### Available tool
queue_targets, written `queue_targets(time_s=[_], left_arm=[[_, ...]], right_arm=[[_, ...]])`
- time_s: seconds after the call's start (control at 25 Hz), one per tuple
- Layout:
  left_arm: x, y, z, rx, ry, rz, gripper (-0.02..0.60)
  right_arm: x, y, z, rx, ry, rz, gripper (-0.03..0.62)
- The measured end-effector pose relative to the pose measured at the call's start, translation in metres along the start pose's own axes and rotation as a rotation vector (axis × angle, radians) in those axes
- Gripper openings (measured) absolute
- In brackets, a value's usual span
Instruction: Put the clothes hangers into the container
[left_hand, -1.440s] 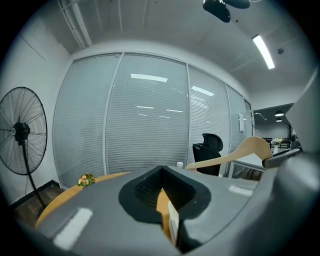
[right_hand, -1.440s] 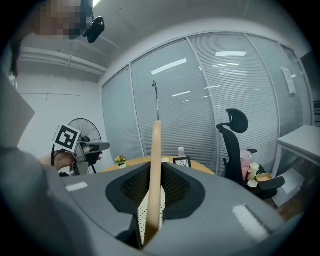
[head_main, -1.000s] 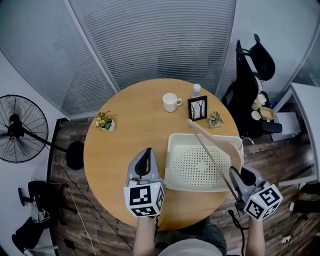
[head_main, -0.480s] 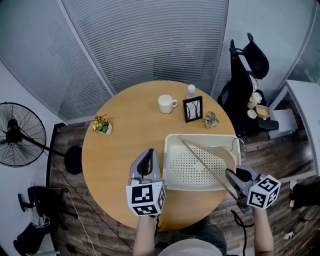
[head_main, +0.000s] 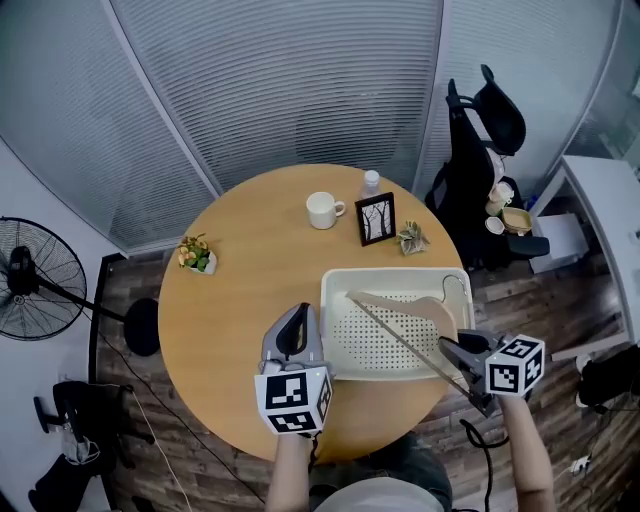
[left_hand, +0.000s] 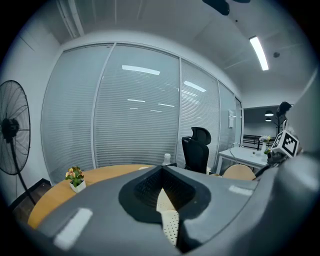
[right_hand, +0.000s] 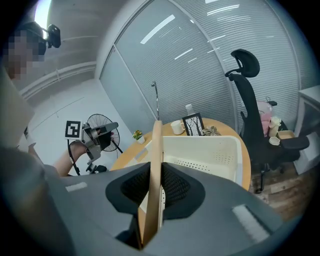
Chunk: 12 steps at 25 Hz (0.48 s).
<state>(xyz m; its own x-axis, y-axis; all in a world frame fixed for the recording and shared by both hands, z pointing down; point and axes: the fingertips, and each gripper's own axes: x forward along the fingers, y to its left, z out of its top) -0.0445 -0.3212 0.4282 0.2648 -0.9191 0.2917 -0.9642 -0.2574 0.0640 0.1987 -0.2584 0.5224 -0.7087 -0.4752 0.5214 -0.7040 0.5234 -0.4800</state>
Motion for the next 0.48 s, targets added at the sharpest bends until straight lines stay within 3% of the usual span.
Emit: queue_targets(time_s=[0.48], left_arm=[[0.001,-0.017,-0.003,0.009,0.006,-0.033,0.000]], right_arm=[[0.020,-0.006,-0.010,0.086,0.057,0.051,0.083]])
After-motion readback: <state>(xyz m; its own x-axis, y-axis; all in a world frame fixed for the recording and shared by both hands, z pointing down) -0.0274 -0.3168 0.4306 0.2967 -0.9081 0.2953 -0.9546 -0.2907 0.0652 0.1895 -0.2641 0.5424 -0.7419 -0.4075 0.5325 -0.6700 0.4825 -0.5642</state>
